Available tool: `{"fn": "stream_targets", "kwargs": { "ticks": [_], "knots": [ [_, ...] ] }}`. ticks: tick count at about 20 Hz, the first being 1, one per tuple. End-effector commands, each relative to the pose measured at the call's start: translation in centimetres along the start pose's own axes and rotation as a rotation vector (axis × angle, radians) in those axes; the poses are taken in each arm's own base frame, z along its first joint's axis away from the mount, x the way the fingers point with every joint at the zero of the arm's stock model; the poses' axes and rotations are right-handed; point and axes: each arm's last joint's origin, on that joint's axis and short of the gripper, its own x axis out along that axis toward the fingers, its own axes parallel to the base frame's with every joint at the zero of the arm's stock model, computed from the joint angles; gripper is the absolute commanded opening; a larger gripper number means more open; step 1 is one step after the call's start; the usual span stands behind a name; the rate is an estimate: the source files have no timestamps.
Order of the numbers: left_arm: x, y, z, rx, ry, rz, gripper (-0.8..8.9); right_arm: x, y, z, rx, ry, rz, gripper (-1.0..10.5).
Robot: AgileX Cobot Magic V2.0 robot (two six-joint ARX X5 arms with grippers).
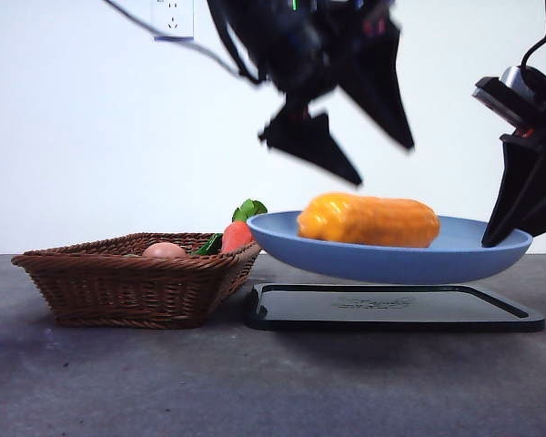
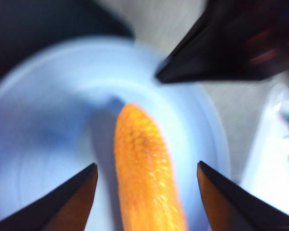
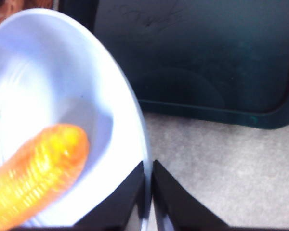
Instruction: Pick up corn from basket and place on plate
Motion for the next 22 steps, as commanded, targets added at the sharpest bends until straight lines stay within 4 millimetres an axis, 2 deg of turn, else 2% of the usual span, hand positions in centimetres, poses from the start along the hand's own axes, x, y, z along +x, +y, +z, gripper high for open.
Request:
{"fn": "stream_targets", "kwargs": {
  "ticks": [1, 5, 8, 10, 16, 18, 22],
  "knots": [
    [-2.4, -1.2, 1.6, 0.035, -0.05, 0.002, 3.37, 0.4, -0.5, 0.8, 0.017, -0.003, -0.003, 0.0],
    [-6.5, -2.8, 3.3, 0.055, -0.1, 0.012, 3.37, 0.9, -2.2, 2.1, 0.065, -0.01, -0.028, 0.0],
    [-9.1, -3.6, 4.1, 0.069, -0.14, 0.022, 3.37, 1.0, -3.2, 4.2, 0.085, -0.022, -0.044, 0.0],
    [-10.1, -3.9, 4.4, 0.075, -0.161, 0.027, 3.37, 1.4, -3.7, 5.7, 0.092, -0.029, -0.048, 0.0],
    [-10.9, -4.2, 4.5, 0.074, -0.161, 0.028, 3.37, 3.6, -5.0, 9.9, 0.101, -0.012, -0.057, 0.0],
    [-10.9, -4.3, 4.4, 0.072, -0.157, 0.027, 3.37, 4.4, -5.4, 10.4, 0.102, 0.003, -0.06, 0.0],
    [-10.9, -4.2, 4.4, 0.072, -0.16, 0.029, 3.37, 5.4, -6.2, 10.2, 0.099, 0.035, -0.067, 0.0]
  ]
}}
